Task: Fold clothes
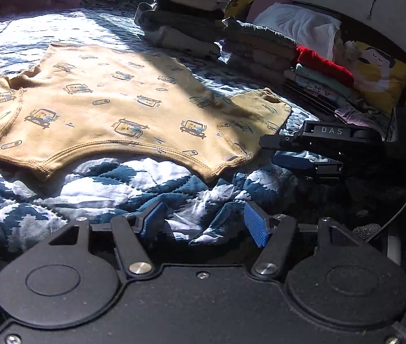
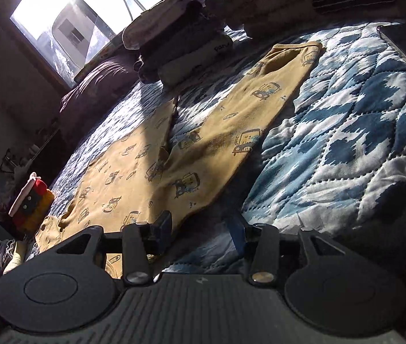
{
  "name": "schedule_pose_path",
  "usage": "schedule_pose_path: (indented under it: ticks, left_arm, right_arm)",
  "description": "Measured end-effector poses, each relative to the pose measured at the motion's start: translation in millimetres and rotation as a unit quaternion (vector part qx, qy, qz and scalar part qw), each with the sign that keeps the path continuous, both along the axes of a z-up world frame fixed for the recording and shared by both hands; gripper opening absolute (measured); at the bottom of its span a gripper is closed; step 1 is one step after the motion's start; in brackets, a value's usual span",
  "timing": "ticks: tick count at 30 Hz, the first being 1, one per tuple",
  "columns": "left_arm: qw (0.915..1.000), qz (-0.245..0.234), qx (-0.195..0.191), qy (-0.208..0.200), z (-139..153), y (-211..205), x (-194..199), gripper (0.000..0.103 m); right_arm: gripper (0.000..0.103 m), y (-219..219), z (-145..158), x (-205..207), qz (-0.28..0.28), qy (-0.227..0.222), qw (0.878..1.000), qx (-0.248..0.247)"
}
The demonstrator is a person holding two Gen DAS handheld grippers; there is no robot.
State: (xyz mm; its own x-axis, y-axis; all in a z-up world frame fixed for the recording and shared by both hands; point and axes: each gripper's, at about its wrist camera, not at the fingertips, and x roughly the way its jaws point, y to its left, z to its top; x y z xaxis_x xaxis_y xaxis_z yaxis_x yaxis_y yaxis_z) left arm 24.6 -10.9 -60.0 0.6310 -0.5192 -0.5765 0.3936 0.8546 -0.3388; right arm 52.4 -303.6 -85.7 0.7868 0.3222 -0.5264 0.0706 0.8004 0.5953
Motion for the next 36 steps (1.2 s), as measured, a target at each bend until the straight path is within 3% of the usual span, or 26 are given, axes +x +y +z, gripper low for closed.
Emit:
schedule_pose_path:
  ticks: [5,8,10,13,15,21,24,26,30,33,36]
  left_arm:
    - [0.9902,0.136,-0.026,-0.022,11.5,55.3,16.3,0.062]
    - [0.9841,0.173,-0.039,-0.010,6.8,79.2,20.3,0.062]
    - [0.9829,0.181,-0.035,0.003,4.0,83.1,21.3,0.062]
    - [0.9866,0.163,-0.006,0.010,12.1,71.0,32.4,0.062]
    - [0.9897,0.141,0.017,0.019,21.3,56.8,47.3,0.062]
    - [0.9945,0.026,0.101,-0.009,66.8,-11.6,93.9,0.062]
    - [0.9888,-0.046,0.136,-0.041,92.0,-64.1,111.2,0.062]
    - [0.9796,-0.085,0.169,-0.067,101.7,-100.2,116.8,0.062]
    - [0.9654,-0.153,0.199,-0.071,104.6,-166.6,130.1,0.062]
    - [0.9609,-0.159,0.217,-0.067,95.5,-197.6,134.2,0.061]
    - [0.9736,-0.119,0.184,-0.065,93.1,-190.5,128.6,0.060]
  right_arm:
    - [0.046,0.5,-0.6,-8.7,-0.008,-0.008,1.000,-0.005]
    - [0.047,1.8,-0.8,-7.3,-0.016,-0.012,1.000,-0.005]
    - [0.049,-1.2,-3.2,-4.8,-0.018,-0.015,1.000,0.019]
    - [0.054,-5.9,-7.1,-0.2,-0.026,-0.014,0.998,0.050]
    - [0.054,-2.4,-6.4,1.3,-0.019,-0.017,0.999,0.034]
    - [0.054,9.3,-3.4,1.3,-0.004,-0.027,0.999,-0.017]
    - [0.052,10.0,-3.8,-2.9,0.003,-0.034,0.999,-0.030]
    - [0.051,10.3,-4.8,-6.4,0.010,-0.042,0.998,-0.039]
    - [0.051,12.5,-7.2,-11.7,0.026,-0.060,0.996,-0.061]
    - [0.051,8.6,-7.0,-12.2,0.038,-0.065,0.995,-0.062]
    - [0.048,1.4,-8.0,-12.7,0.043,-0.064,0.996,-0.049]
